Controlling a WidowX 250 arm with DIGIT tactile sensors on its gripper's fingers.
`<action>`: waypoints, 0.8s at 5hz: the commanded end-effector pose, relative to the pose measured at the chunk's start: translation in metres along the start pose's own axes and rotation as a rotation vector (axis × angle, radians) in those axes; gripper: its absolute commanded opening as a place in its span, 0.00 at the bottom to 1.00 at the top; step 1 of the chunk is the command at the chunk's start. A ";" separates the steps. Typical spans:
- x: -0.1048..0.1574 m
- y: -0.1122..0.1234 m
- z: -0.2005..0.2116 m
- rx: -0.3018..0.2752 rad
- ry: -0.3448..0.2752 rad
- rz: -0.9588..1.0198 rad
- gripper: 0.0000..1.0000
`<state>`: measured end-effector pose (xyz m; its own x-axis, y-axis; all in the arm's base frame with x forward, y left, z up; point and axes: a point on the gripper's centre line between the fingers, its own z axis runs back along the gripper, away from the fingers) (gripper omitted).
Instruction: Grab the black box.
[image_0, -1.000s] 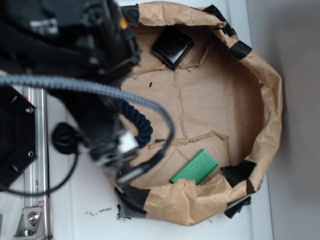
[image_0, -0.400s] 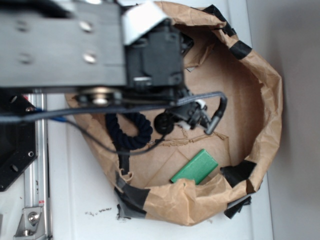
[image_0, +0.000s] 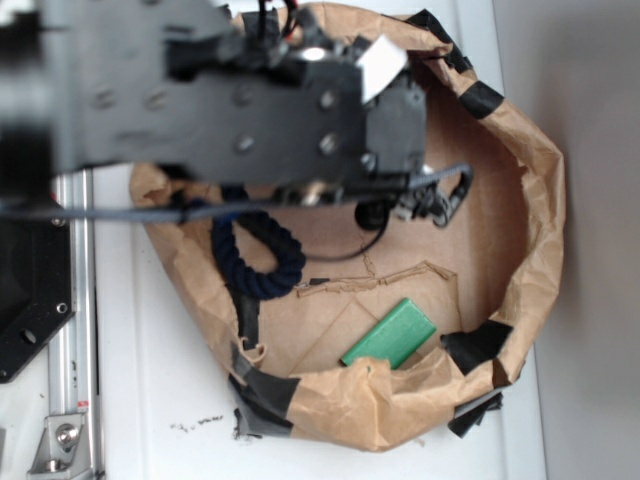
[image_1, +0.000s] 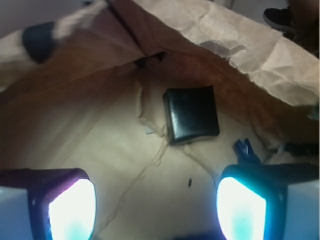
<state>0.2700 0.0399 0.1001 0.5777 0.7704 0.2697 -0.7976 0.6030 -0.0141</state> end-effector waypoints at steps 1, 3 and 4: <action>0.017 0.006 0.008 -0.032 -0.029 0.014 1.00; 0.017 0.006 0.008 -0.032 -0.029 0.014 1.00; 0.019 0.014 -0.021 -0.027 -0.050 -0.057 1.00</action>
<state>0.2711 0.0500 0.0724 0.6332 0.7189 0.2868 -0.7515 0.6597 0.0057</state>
